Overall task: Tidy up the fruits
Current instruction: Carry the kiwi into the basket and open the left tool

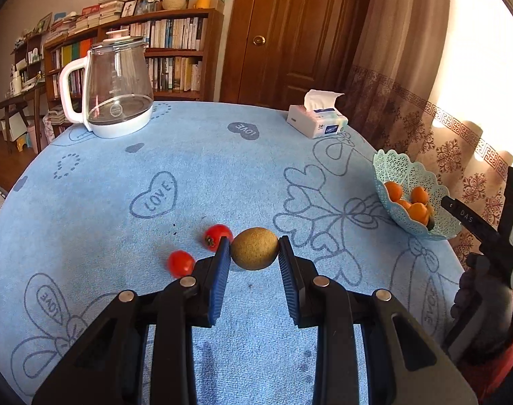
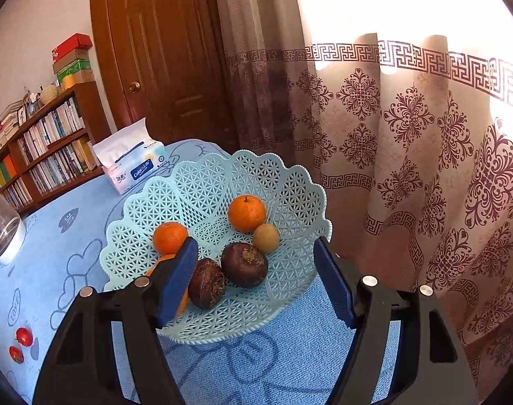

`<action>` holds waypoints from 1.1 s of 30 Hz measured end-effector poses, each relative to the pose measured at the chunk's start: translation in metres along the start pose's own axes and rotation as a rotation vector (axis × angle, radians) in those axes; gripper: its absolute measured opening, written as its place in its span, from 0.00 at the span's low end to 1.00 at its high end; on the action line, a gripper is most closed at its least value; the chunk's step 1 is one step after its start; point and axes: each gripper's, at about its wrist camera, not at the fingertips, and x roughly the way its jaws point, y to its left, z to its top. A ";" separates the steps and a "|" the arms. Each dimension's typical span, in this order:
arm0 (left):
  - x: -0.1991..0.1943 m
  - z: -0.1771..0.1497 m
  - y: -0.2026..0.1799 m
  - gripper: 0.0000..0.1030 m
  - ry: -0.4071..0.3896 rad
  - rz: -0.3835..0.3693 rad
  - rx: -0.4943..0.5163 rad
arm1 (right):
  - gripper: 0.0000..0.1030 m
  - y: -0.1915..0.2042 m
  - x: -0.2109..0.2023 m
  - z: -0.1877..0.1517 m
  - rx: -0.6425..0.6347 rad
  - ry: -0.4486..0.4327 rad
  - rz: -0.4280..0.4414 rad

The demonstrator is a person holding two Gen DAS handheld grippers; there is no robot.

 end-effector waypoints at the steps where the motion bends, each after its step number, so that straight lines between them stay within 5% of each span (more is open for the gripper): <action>1: 0.002 0.003 -0.007 0.29 0.003 -0.020 0.014 | 0.70 -0.004 -0.002 0.001 0.024 -0.013 -0.002; 16: 0.067 0.047 -0.119 0.29 0.054 -0.232 0.169 | 0.70 -0.025 -0.011 0.003 0.182 -0.053 -0.001; 26: 0.113 0.063 -0.166 0.29 0.064 -0.271 0.238 | 0.70 -0.022 -0.009 0.002 0.186 -0.043 0.021; 28: 0.116 0.063 -0.165 0.34 0.063 -0.279 0.233 | 0.70 -0.021 -0.008 0.002 0.184 -0.044 0.022; 30: 0.115 0.063 -0.161 0.57 0.050 -0.283 0.218 | 0.70 -0.022 -0.008 0.002 0.187 -0.044 0.021; 33: 0.114 0.062 -0.152 0.58 0.048 -0.269 0.205 | 0.70 -0.023 -0.008 0.002 0.192 -0.045 0.019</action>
